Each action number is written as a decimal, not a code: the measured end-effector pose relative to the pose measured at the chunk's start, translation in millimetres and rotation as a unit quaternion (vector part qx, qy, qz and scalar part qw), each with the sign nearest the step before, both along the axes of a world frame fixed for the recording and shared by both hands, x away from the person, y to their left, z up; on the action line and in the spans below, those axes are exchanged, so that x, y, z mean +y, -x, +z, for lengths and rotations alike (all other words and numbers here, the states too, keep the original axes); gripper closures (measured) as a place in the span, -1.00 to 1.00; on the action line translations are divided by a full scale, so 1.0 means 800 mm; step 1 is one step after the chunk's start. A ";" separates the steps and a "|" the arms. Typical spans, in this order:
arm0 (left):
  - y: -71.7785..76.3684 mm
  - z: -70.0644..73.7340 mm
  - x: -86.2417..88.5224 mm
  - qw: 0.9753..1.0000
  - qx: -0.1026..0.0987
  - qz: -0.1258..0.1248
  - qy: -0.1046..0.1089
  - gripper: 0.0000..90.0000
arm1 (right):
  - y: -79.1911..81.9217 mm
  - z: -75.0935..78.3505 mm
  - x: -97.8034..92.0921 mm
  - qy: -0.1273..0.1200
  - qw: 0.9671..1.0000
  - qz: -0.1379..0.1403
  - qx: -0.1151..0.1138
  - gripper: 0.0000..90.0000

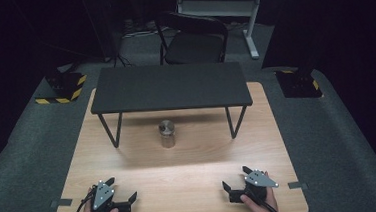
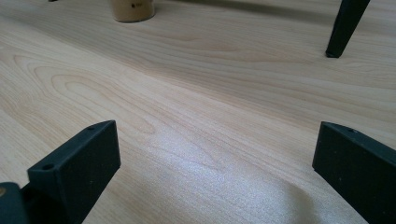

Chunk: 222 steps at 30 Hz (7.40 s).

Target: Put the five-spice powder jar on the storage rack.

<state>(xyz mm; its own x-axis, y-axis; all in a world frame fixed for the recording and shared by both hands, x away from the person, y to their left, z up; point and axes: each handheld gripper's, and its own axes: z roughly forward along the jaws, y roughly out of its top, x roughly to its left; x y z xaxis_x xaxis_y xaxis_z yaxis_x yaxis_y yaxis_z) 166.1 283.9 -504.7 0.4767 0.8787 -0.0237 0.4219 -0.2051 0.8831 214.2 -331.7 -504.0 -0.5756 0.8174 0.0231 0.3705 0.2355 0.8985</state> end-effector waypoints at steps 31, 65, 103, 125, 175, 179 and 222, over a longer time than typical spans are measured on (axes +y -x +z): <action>0.005 -0.001 0.006 1.000 -0.004 0.002 0.024 -0.98 | 0.000 -0.004 -0.007 -0.012 1.000 0.011 -0.005 -0.98; -0.072 0.036 -0.079 0.999 -0.045 -0.019 0.000 -0.99 | 0.000 -0.005 -0.009 -0.015 1.000 0.015 -0.009 -0.98; -0.188 0.004 -0.145 0.996 -0.053 0.014 0.065 -0.90 | 0.003 -0.010 -0.013 -0.030 0.999 0.013 -0.015 -0.98; -0.191 -0.031 -0.157 0.992 -0.082 0.033 0.094 -0.33 | 0.004 -0.012 -0.014 -0.035 0.999 0.009 -0.016 -0.99; -0.057 0.090 -0.123 0.984 -0.141 0.069 0.081 -0.32 | 0.006 -0.012 -0.011 -0.030 0.999 0.006 -0.021 -0.99; -0.057 0.106 -0.124 0.983 -0.149 0.074 0.077 -0.32 | 0.006 -0.012 -0.012 -0.031 0.999 0.007 -0.021 -0.98; -0.144 0.213 -0.151 0.971 -0.214 0.071 0.076 -0.32 | 0.006 -0.014 -0.015 -0.037 0.999 0.011 -0.022 -0.99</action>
<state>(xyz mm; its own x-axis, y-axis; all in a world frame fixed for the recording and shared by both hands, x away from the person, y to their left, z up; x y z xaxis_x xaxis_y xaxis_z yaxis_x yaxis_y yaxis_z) 281.6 162.8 -334.4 0.3451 0.9384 0.0148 0.0238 -0.0245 0.9994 209.3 -344.1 -515.0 -0.5948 0.8018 0.0572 0.3253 0.1751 0.9293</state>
